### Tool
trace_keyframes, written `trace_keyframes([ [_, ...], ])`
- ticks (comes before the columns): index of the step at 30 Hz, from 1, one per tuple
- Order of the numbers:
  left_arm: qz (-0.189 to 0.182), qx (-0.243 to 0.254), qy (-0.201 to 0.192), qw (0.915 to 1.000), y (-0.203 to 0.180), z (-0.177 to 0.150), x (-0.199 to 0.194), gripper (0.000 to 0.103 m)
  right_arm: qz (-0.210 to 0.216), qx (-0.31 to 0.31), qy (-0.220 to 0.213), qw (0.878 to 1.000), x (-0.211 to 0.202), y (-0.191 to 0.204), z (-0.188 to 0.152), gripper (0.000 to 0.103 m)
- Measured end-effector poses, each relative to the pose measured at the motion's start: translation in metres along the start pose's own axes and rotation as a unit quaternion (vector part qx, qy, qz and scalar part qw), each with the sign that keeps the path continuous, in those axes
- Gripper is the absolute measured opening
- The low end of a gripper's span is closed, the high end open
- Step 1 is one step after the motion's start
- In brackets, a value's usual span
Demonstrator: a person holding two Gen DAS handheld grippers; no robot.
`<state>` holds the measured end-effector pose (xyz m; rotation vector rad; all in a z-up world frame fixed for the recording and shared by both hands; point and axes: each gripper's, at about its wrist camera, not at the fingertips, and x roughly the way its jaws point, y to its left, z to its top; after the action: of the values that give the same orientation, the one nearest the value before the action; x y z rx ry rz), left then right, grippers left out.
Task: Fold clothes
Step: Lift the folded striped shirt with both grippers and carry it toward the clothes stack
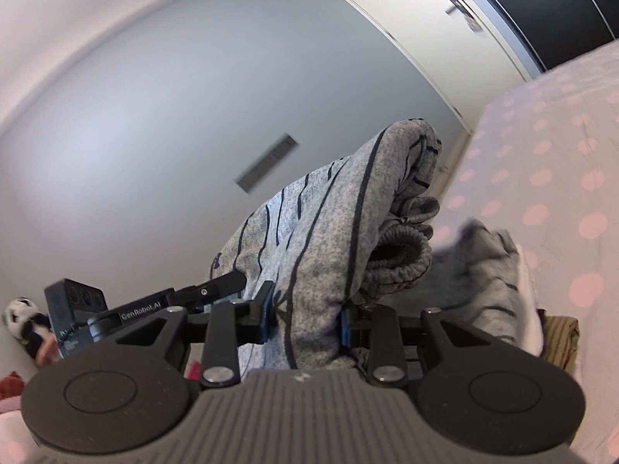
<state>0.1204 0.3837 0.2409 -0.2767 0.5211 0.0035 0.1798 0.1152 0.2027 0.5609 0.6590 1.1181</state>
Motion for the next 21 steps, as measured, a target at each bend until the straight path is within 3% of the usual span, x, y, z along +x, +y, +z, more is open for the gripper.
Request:
trace_keyframes([
  [4, 0.012, 0.0, 0.022, 0.9997, 0.015, -0.019, 0.037, 0.02, -0.025, 0.013, 0.02, 0.999, 0.025, -0.031, -0.009, 0.035],
  [8, 0.027, 0.001, 0.045, 0.9986, 0.026, -0.029, 0.058, 0.022, -0.054, -0.013, 0.03, 0.998, 0.041, -0.038, -0.017, 0.036],
  [14, 0.042, 0.015, 0.046, 0.9979, 0.032, -0.038, 0.058, 0.025, -0.071, -0.007, 0.052, 0.996, 0.054, -0.055, -0.019, 0.038],
  [16, 0.049, 0.019, 0.042, 0.9977, 0.03, -0.037, 0.054, 0.026, -0.076, -0.017, 0.054, 0.996, 0.058, -0.054, -0.019, 0.042],
  [18, 0.056, 0.023, 0.036, 0.9975, 0.027, -0.036, 0.051, 0.032, -0.09, -0.029, 0.055, 0.994, 0.064, -0.053, -0.019, 0.054],
  [20, 0.062, 0.025, 0.025, 0.9975, 0.024, -0.037, 0.046, 0.042, -0.095, -0.035, 0.055, 0.993, 0.061, -0.051, -0.016, 0.057],
  [21, 0.065, 0.028, 0.021, 0.9973, 0.022, -0.039, 0.045, 0.043, -0.098, -0.038, 0.054, 0.993, 0.058, -0.05, -0.015, 0.06],
])
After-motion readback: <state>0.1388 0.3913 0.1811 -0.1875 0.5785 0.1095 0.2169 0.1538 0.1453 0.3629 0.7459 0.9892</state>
